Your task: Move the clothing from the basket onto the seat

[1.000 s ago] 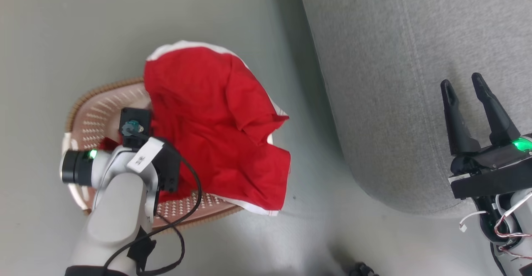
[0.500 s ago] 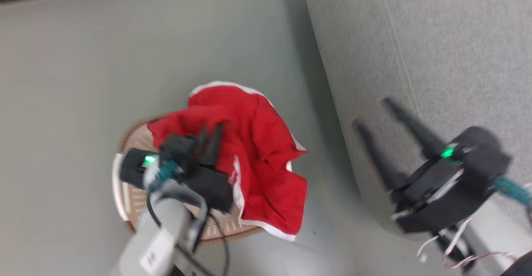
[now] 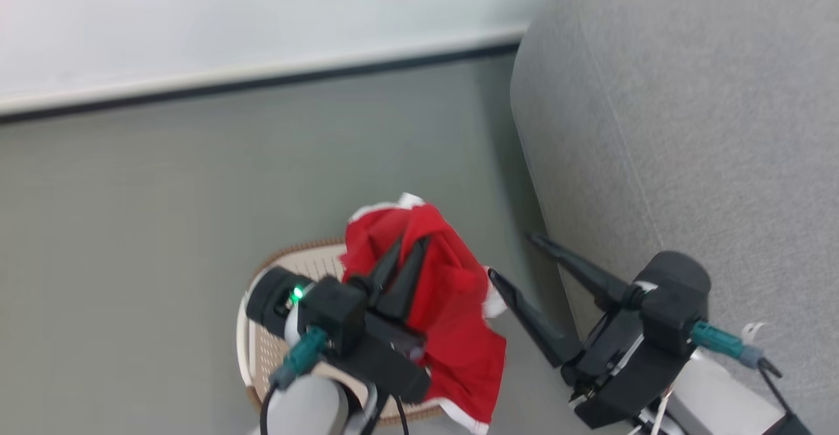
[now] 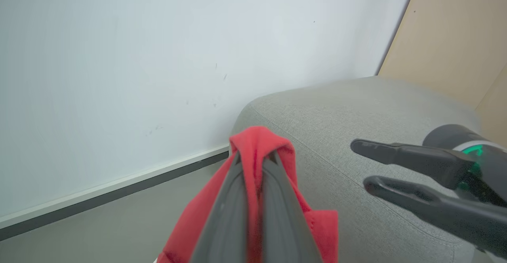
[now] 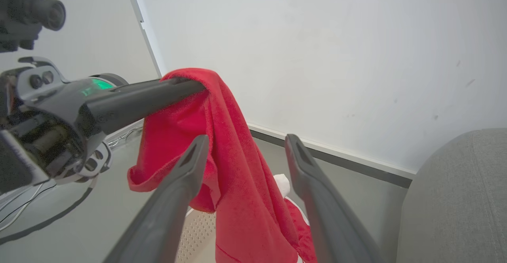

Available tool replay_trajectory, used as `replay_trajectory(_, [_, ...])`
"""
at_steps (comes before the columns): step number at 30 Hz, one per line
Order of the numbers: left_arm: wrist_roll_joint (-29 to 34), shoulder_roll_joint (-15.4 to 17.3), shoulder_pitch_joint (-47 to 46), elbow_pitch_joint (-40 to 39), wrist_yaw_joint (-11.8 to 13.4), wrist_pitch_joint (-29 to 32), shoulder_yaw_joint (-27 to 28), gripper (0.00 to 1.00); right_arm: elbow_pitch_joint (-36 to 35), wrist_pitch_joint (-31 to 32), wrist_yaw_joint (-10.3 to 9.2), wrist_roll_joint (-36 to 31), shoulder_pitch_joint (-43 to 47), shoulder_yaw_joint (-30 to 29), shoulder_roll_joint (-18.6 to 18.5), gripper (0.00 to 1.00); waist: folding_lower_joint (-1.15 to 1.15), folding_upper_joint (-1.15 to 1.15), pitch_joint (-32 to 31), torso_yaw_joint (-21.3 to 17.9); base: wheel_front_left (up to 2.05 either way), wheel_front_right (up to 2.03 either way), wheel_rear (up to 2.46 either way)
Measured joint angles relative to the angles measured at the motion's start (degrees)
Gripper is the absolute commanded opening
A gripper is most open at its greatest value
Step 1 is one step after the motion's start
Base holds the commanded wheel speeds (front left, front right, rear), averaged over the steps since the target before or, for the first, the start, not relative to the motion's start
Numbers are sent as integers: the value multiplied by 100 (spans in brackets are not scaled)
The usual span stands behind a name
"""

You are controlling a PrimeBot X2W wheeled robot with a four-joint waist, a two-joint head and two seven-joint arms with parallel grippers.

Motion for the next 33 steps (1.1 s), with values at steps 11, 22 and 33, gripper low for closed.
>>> replay_trajectory(11, [22, 30, 555, -1504, -51, 533, -573, 0, 255, 0, 0, 49, 343, 253, 89, 100, -1, 0, -816, 54, 0, 0, 0])
replay_trajectory(22, [-22, 37, 647, -1993, 11, 1162, -761, 0, 420, 0, 0, 204, 97, 694, 347, 1, 1, 1, -995, 74, 0, 0, 0])
replay_trajectory(33, [-119, 237, 982, -2161, 277, 1424, -378, 100, 182, 2, 0, 675, 92, 508, 83, 0, 1, 1, -967, -148, 0, 0, 0])
